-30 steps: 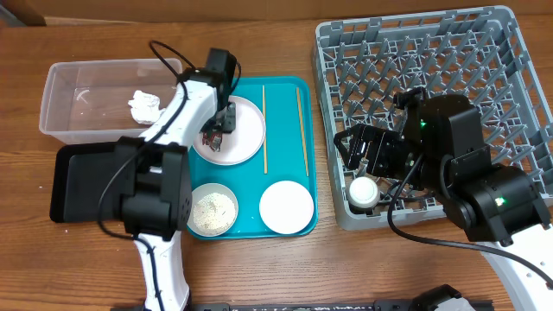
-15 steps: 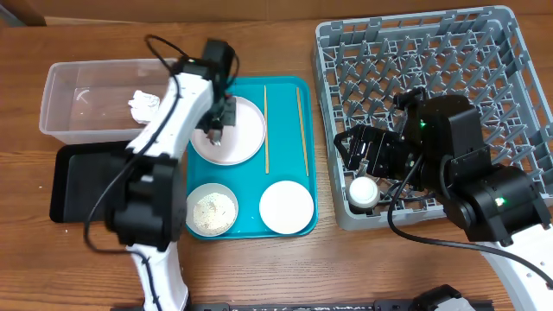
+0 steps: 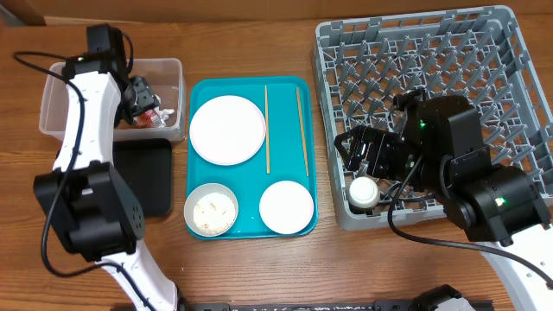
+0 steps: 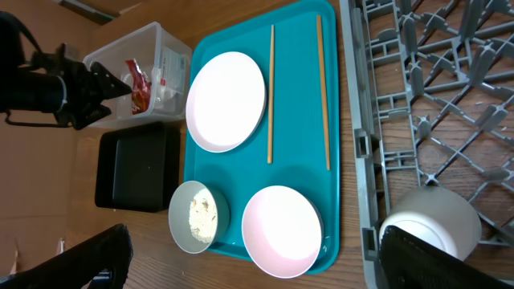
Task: Sort waste into correct bins and load items into the dishwasher
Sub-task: 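Grasp the red wrapper from the plate and drop it into the bin, then grasp the rice-filled bowl on the teal tray with the left gripper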
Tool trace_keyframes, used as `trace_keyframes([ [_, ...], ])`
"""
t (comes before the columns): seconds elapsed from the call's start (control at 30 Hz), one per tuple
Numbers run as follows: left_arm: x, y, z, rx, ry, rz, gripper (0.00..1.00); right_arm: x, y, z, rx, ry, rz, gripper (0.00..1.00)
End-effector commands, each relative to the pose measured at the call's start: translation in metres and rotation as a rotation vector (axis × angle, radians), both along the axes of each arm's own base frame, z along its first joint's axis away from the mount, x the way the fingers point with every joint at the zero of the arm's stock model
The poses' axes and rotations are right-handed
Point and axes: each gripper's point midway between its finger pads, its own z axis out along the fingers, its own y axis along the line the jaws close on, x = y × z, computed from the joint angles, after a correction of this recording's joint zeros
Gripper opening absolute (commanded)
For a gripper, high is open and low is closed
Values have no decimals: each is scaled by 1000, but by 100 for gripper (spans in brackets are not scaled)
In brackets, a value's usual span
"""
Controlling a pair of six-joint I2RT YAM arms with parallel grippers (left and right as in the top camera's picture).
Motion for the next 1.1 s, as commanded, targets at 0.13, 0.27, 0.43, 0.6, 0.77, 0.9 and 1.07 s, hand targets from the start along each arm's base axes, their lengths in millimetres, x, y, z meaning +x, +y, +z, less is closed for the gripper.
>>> trace_keyframes([
  [0.13, 4, -31, 38, -101, -88, -75, 71, 0, 0, 7, 0, -20, 2, 100],
  [0.27, -2, -68, 80, -174, -176, -207, 65, 1, 0, 8, 2, -26, 2, 100],
  [0.43, -31, -111, 126, -163, -218, -365, 66, 4, -2, 5, -12, -25, -11, 100],
  [0.6, -64, -154, 154, -164, -227, -489, 67, 8, 0, -3, -23, 2, -10, 100],
  [0.77, -91, -173, 157, -133, -171, -547, 66, 13, 2, -15, -39, 42, -10, 100],
  [0.9, -109, -179, 152, -144, -105, -563, 61, 15, 3, -21, -47, 59, -10, 100],
  [1.07, -124, -179, 152, -149, -65, -563, 55, 18, -4, -21, -74, 43, -39, 100],
])
